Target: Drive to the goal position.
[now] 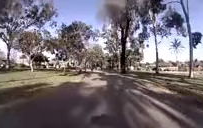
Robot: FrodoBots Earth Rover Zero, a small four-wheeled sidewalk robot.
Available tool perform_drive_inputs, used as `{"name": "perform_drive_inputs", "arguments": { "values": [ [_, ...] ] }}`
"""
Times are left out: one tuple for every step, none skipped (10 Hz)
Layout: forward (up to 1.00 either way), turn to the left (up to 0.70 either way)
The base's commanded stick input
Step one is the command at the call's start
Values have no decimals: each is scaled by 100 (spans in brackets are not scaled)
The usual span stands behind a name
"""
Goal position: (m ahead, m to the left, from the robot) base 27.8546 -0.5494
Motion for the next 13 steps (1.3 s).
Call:
{"name": "perform_drive_inputs", "arguments": {
  "values": [
    [100, 0],
    [100, 0],
    [100, 0],
    [100, 0],
    [100, 0],
    [100, 0],
    [100, 0],
    [100, 0],
    [100, 0],
    [100, 0],
    [100, 0],
    [100, 0],
    [100, 0]
  ]
}}
